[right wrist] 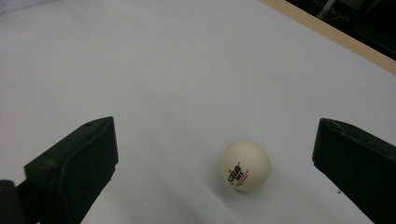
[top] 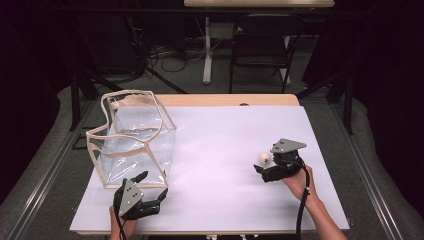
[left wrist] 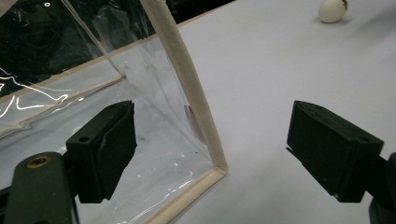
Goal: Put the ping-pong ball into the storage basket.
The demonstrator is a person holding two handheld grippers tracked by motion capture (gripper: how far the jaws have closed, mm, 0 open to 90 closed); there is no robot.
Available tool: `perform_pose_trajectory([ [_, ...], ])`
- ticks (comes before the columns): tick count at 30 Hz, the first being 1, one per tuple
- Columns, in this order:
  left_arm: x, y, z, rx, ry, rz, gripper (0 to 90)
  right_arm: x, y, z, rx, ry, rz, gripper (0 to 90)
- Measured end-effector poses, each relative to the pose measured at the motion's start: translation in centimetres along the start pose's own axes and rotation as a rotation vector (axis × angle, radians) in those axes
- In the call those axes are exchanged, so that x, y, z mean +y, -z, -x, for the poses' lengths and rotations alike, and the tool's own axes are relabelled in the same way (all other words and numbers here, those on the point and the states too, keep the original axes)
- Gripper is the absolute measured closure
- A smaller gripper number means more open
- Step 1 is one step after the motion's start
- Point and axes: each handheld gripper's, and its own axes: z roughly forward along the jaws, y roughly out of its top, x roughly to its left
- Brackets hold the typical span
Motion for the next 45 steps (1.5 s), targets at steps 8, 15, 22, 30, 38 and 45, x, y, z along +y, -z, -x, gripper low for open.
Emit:
perform_pose_trajectory([
  [8,0.0,-0.1,-0.1,-0.003,-0.003,-0.003,16.0,0.7,-0.6,0.8,-0.004,-0.009,-0.007,0.2],
  [15,0.0,-0.1,0.0,-0.003,-0.007,-0.004,16.0,1.0,-1.4,1.3,0.003,-0.024,-0.028,0.2],
  [22,0.0,-0.1,-0.1,-0.003,-0.004,-0.004,16.0,1.1,-2.6,2.2,0.02,-0.045,-0.063,0.1],
  [30,0.0,-0.2,0.0,-0.006,-0.007,-0.01,16.0,1.1,-3.4,2.9,0.017,-0.062,-0.086,0.1],
  [38,0.0,-0.2,0.0,-0.011,-0.008,-0.011,16.0,0.7,-4.1,3.1,0.032,-0.068,-0.117,0.1],
  [45,0.0,-0.2,0.1,-0.016,-0.012,-0.012,16.0,-0.2,-5.1,3.3,0.035,-0.082,-0.148,0.0],
])
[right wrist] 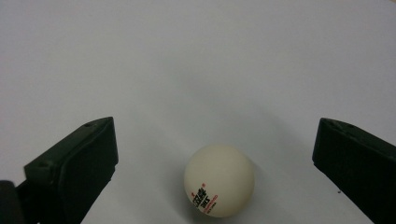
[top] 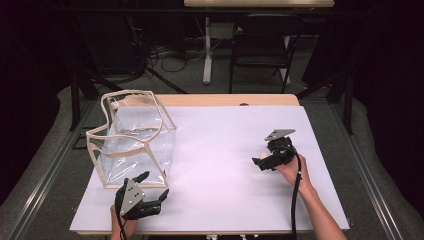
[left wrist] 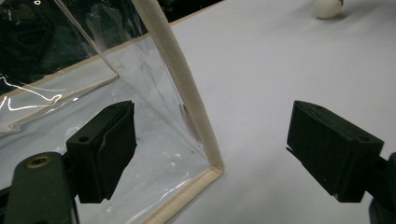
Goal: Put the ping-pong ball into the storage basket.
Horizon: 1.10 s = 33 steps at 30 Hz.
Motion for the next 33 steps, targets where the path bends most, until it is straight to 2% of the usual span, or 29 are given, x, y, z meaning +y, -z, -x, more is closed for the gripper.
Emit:
perform_pose_trajectory([
  [9,0.0,0.1,0.0,0.0,-0.001,-0.001,16.0,-0.5,-0.7,-0.2,0.005,-0.006,-0.025,0.9],
  [13,0.0,0.1,0.0,0.001,0.0,0.0,16.0,-0.9,-0.7,-0.2,0.005,-0.014,-0.035,9.5],
  [14,0.0,0.1,0.0,0.001,0.0,-0.001,16.0,-1.0,-0.7,-0.2,0.004,-0.012,-0.03,14.7],
  [22,0.0,0.1,0.0,-0.002,-0.003,-0.004,16.0,-1.8,-0.6,-0.2,-0.034,-0.024,-0.058,26.1],
  [28,0.0,0.1,0.1,-0.004,-0.004,-0.002,16.0,-2.0,-0.7,-0.1,-0.042,-0.032,-0.071,36.0],
  [33,0.0,0.1,0.0,-0.002,-0.006,-0.004,16.0,-2.1,-0.7,-0.1,-0.047,-0.039,-0.082,40.7],
])
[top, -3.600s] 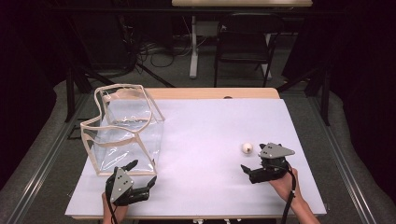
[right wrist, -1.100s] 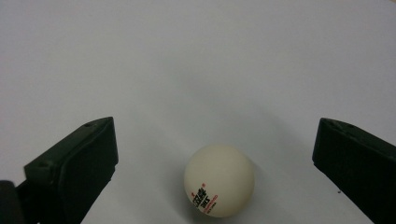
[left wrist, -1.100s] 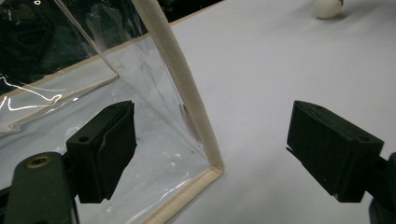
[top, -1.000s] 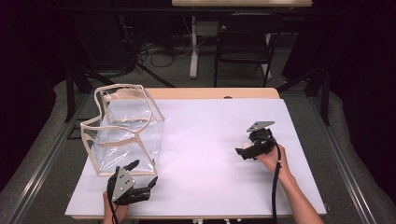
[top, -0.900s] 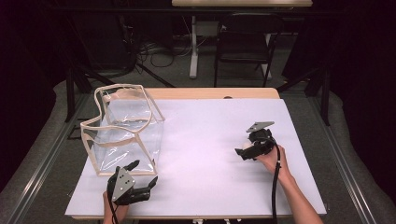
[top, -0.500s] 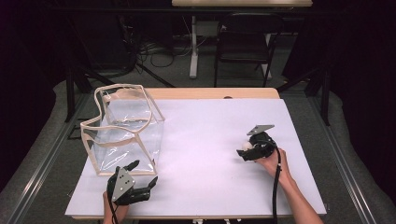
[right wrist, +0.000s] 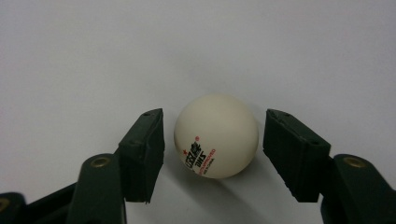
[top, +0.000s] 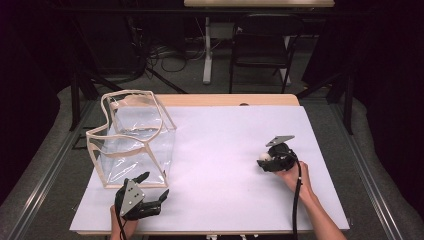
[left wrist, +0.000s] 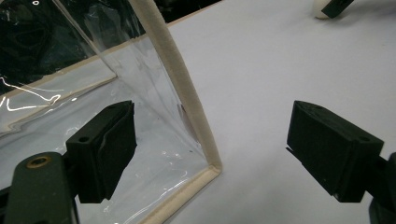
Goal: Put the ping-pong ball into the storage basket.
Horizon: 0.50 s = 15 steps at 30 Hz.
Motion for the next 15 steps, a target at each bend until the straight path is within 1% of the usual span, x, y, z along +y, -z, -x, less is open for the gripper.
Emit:
perform_pose_trajectory([
  [1,0.0,0.01,0.01,0.0,0.002,0.001,16.0,-0.05,-0.05,0.01,-0.003,0.0,0.006,43.2],
  [4,0.01,0.0,0.04,-0.002,0.001,0.001,16.0,-0.13,-0.03,-0.03,-0.008,-0.004,0.002,46.7],
  [7,0.0,0.0,0.03,-0.003,0.002,0.001,16.0,-0.21,-0.09,-0.06,-0.007,0.001,0.002,50.4],
  [11,0.02,-0.01,0.04,-0.006,-0.001,0.0,16.0,-0.18,-0.07,-0.1,-0.013,0.006,-0.003,50.8],
  [12,0.02,-0.02,0.05,-0.007,-0.002,-0.002,16.0,-0.2,-0.11,-0.12,-0.012,0.006,0.007,50.8],
  [14,0.02,-0.03,0.08,-0.006,-0.001,-0.002,16.0,-0.17,-0.03,-0.13,-0.013,0.007,0.007,50.9],
  [15,0.02,-0.04,0.07,-0.006,-0.002,-0.001,16.0,-0.11,0.15,-0.17,-0.019,0.012,0.015,51.0],
])
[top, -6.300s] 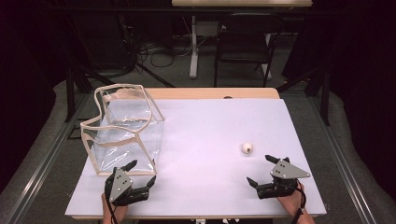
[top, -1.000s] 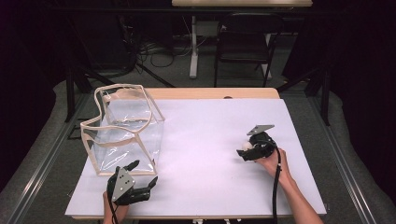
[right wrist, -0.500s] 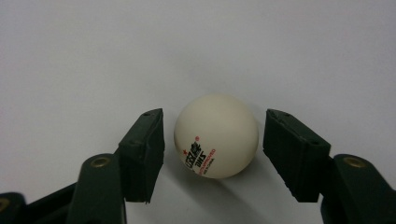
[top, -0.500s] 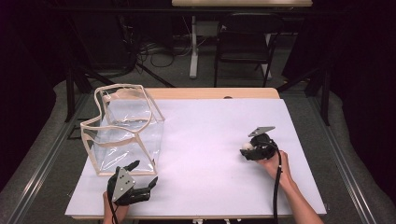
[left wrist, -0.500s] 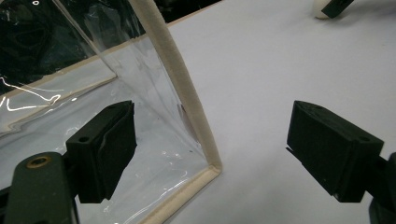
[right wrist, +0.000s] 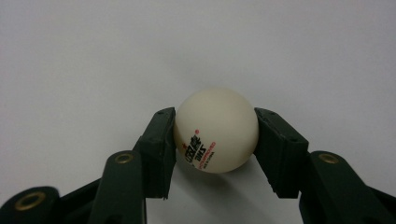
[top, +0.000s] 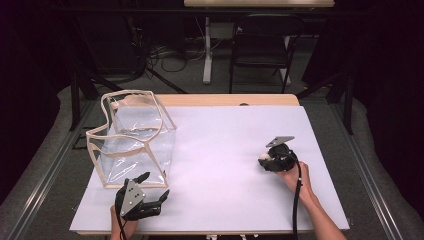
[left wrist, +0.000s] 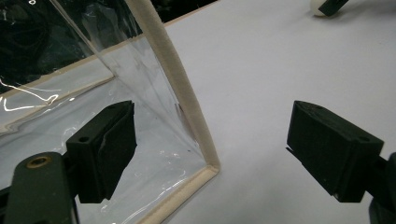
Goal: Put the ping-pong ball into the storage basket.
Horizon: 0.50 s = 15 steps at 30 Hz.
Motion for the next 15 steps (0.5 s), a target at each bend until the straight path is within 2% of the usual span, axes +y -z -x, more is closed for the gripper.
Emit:
perform_pose_trajectory([
  [15,0.0,0.0,0.0,0.002,0.001,0.004,16.0,0.4,1.2,-0.1,-0.012,0.016,0.037,51.1],
])
